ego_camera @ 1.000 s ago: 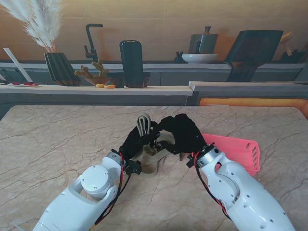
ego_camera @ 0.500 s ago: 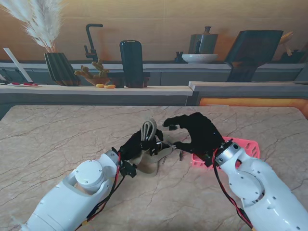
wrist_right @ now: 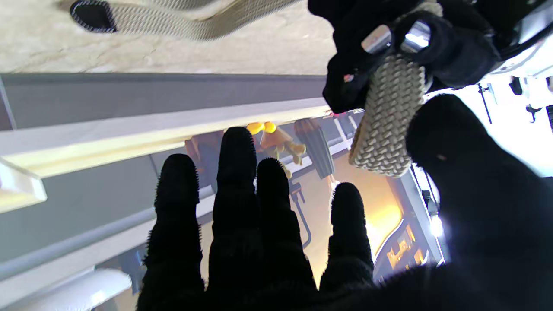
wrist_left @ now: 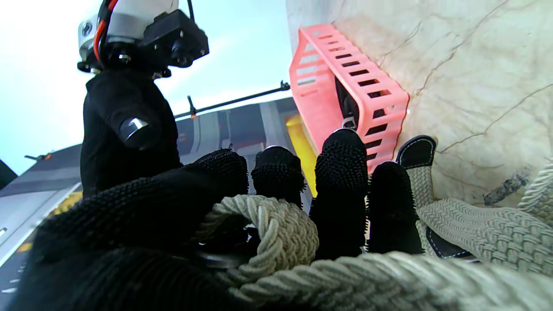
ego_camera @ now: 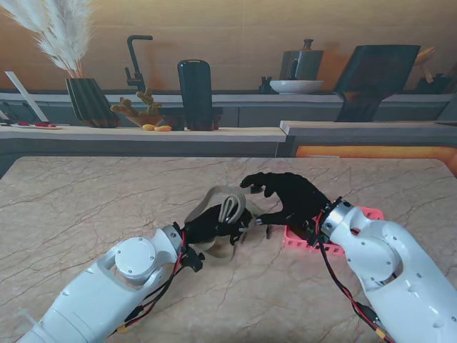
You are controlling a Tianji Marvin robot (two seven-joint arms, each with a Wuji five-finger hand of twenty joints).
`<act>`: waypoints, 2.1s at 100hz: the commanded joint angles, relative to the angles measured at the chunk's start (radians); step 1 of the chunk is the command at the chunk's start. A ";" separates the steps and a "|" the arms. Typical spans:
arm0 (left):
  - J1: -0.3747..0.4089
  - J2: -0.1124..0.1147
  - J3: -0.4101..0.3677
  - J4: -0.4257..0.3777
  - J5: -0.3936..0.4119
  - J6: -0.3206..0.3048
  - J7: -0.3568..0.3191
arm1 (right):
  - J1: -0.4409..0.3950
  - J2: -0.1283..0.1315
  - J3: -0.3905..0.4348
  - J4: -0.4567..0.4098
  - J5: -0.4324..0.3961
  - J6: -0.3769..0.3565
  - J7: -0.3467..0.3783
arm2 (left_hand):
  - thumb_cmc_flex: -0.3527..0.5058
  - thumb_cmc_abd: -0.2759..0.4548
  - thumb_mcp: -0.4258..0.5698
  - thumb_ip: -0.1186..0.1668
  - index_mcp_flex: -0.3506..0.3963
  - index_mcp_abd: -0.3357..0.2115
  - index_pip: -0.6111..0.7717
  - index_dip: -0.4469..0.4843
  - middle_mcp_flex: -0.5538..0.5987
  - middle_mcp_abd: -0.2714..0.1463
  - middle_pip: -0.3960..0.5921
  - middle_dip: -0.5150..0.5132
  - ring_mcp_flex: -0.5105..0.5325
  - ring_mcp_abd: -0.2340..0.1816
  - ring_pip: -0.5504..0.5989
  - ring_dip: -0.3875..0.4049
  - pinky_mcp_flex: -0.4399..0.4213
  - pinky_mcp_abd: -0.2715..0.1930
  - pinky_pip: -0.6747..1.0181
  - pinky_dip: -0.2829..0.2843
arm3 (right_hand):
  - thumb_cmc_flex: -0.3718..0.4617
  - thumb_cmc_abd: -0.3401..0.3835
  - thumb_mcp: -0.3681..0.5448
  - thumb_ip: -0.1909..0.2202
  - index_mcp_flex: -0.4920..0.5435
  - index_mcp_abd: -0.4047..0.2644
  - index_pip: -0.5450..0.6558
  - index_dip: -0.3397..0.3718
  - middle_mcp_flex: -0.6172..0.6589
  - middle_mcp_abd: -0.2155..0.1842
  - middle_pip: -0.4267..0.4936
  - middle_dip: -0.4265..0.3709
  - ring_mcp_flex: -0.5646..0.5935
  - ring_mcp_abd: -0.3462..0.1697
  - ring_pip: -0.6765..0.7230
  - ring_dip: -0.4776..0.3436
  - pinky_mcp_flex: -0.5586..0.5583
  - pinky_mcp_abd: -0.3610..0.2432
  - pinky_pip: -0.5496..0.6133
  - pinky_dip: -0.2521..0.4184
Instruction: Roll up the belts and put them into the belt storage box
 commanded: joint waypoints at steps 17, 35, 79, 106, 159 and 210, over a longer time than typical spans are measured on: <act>-0.002 0.000 0.016 0.006 -0.025 0.004 -0.030 | 0.078 0.010 -0.056 0.046 0.066 0.012 0.051 | -0.027 -0.030 0.094 0.051 -0.038 -0.030 0.023 0.039 -0.003 -0.004 -0.047 0.020 -0.034 0.011 -0.032 -0.017 -0.017 0.003 -0.018 -0.016 | 0.013 0.017 0.024 0.035 0.011 0.034 -0.022 0.014 -0.034 -0.003 -0.008 -0.012 0.034 -0.012 -0.017 -0.008 0.033 -0.038 -0.021 0.027; -0.003 -0.001 0.024 0.008 -0.029 0.005 -0.032 | 0.132 0.012 -0.112 0.090 0.151 0.031 0.099 | -0.029 -0.039 0.118 0.058 -0.049 -0.034 0.008 0.042 -0.013 0.001 -0.098 0.028 -0.052 0.012 -0.068 -0.027 -0.026 0.004 -0.031 -0.020 | 0.033 0.006 0.057 0.031 0.033 0.049 -0.018 0.019 -0.019 -0.019 0.002 -0.013 0.058 -0.021 -0.011 -0.006 0.054 -0.047 -0.018 0.028; -0.002 -0.001 0.025 0.007 -0.022 0.005 -0.027 | 0.216 0.013 -0.210 0.170 0.282 0.031 0.160 | -0.031 -0.042 0.127 0.064 -0.049 -0.038 0.003 0.051 -0.006 -0.002 -0.133 0.047 -0.052 0.010 -0.088 -0.031 -0.026 0.003 -0.041 -0.022 | 0.078 -0.020 0.199 0.014 0.329 -0.016 0.099 0.054 0.251 -0.099 0.040 -0.012 0.209 -0.064 0.000 0.001 0.145 -0.064 0.027 0.001; 0.000 -0.004 0.022 0.005 -0.025 0.011 -0.018 | 0.227 0.015 -0.230 0.185 0.343 0.022 0.190 | -0.030 -0.043 0.129 0.065 -0.047 -0.038 0.005 0.055 -0.004 -0.001 -0.137 0.051 -0.051 0.012 -0.090 -0.030 -0.025 0.006 -0.042 -0.021 | 0.181 -0.045 0.157 -0.110 0.468 -0.155 0.312 -0.101 0.457 -0.131 0.032 0.022 0.349 -0.086 0.045 0.057 0.210 -0.077 0.086 -0.054; 0.004 -0.004 0.016 0.002 -0.028 0.016 -0.018 | 0.269 0.031 -0.285 0.211 0.367 0.011 0.264 | -0.028 -0.042 0.131 0.065 -0.043 -0.041 0.012 0.062 0.000 0.000 -0.136 0.053 -0.048 0.011 -0.089 -0.028 -0.025 0.006 -0.042 -0.021 | 0.160 -0.089 0.168 -0.090 0.474 -0.100 0.222 -0.063 0.423 -0.115 0.012 0.001 0.332 -0.082 0.007 0.058 0.211 -0.080 0.090 -0.064; 0.022 -0.017 -0.006 0.004 0.078 -0.026 0.122 | 0.220 0.000 -0.245 0.168 0.338 0.038 0.132 | -0.174 0.112 -0.551 0.051 -0.129 0.025 -0.437 -0.353 -0.291 0.006 -0.437 -0.405 -0.225 -0.040 -0.380 -0.146 -0.095 -0.006 -0.155 -0.036 | 0.199 -0.093 0.215 -0.121 0.727 -0.187 0.440 -0.209 0.697 -0.144 0.024 0.039 0.421 -0.052 0.137 0.111 0.207 0.004 0.126 -0.029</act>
